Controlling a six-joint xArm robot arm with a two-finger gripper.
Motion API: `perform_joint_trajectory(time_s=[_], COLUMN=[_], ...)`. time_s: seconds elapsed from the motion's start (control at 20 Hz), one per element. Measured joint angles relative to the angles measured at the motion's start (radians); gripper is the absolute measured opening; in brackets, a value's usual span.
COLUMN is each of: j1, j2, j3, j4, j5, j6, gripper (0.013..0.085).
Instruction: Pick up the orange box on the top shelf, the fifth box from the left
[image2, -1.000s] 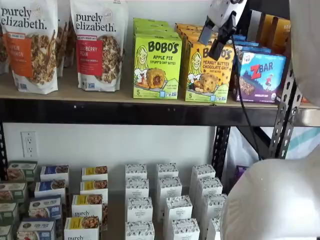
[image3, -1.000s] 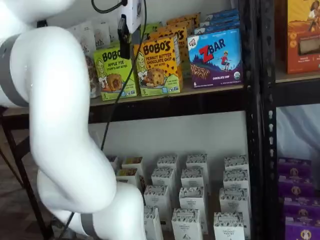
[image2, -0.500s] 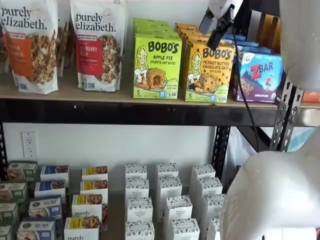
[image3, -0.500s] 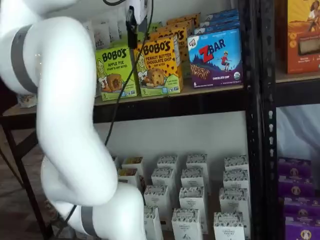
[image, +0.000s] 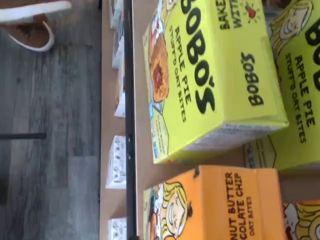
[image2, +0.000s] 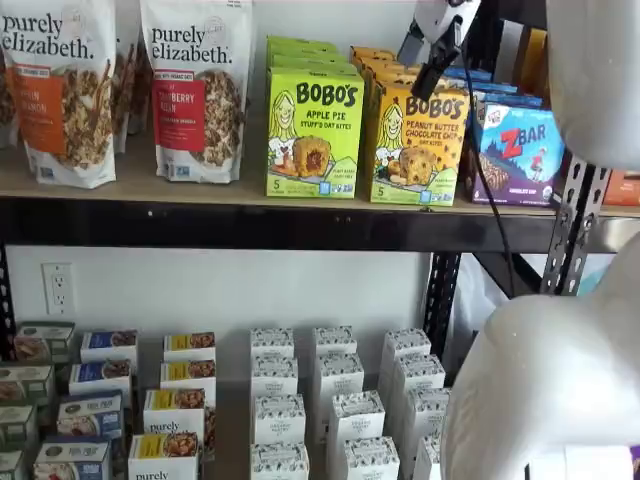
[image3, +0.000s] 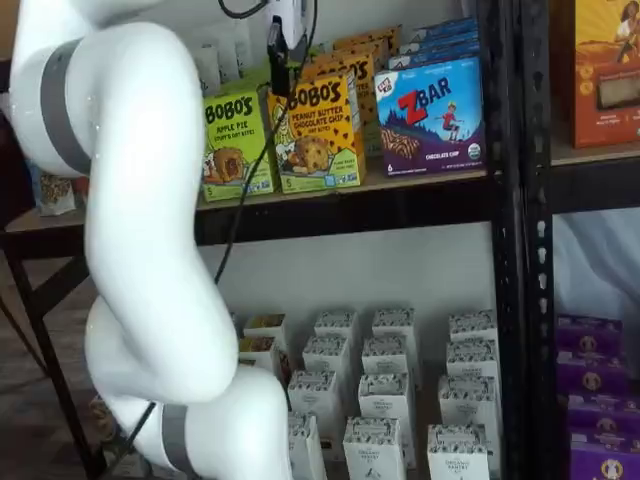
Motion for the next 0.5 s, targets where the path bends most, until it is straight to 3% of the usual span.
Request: perform_joint_trajectory(time_s=[0.5], j1=[0.008], j2=[0.018], j3=[0.035], j4=[-0.040], j5=[-0.048], j6=[-0.016], gripper=[0.0850])
